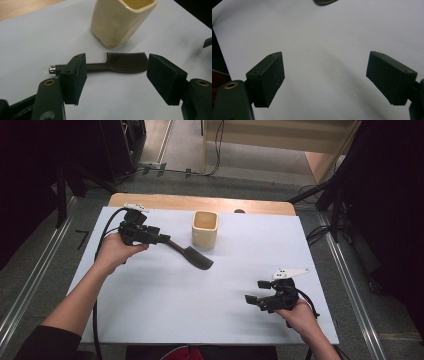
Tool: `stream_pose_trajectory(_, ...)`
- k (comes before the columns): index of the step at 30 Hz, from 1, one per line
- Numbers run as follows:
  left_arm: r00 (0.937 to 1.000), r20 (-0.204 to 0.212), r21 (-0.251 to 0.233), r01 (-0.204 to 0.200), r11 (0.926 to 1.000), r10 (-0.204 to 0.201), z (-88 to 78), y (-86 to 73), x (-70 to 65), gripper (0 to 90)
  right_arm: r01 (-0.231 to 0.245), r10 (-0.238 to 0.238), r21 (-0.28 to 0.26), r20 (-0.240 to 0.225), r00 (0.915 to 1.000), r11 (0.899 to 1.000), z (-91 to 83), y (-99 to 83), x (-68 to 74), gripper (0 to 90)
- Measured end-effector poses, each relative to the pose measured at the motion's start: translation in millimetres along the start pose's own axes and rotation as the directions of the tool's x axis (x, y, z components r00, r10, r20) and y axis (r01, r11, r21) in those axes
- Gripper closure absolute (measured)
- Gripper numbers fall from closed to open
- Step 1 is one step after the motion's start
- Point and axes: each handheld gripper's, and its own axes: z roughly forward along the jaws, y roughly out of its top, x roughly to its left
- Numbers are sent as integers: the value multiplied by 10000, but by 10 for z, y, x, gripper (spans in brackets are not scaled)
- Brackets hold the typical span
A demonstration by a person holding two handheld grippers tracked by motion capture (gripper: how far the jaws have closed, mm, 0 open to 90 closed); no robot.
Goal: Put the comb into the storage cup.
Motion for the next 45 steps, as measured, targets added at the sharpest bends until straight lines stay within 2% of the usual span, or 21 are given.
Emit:
stream_pose_trajectory(2,10000,59,-68,34,10000,-34,23,22,26,333,26,-26,-2,4,10000,10000,0,0,1,134)
stream_pose_trajectory(13,9998,21,280,-201,9994,200,159,220,42,334,43,-43,-24,27,10000,10000,-12,3,4,134)
stream_pose_trajectory(16,10000,-56,506,-78,9987,81,221,260,134,334,36,-36,-51,5,10000,10000,-14,4,4,134)
stream_pose_trajectory(20,10000,-54,540,83,9985,-80,256,286,191,334,31,-31,-59,0,10000,10000,-16,3,5,134)
stream_pose_trajectory(24,10000,13,690,14,9976,-15,320,317,242,346,-55,55,-75,-18,10000,10000,-21,-2,8,133)
stream_pose_trajectory(27,10000,-56,758,22,9971,-18,368,360,277,346,-5,5,-72,-7,10000,10000,-25,-9,0,134)
stream_pose_trajectory(33,9994,-236,782,-226,9967,245,450,439,305,346,-27,28,-149,56,10000,9999,-48,-21,-8,134)
stream_pose_trajectory(38,9987,-478,627,-162,9979,192,511,438,366,347,37,-34,-214,106,9999,9998,-64,-26,10,134)
stream_pose_trajectory(42,9983,-521,866,-207,9960,253,570,420,367,348,21,-17,-226,154,9999,9997,-70,-31,9,138)
stream_pose_trajectory(45,9973,-659,655,-277,9975,320,598,412,368,371,38,-34,-242,147,9999,9997,-72,-28,4,138)
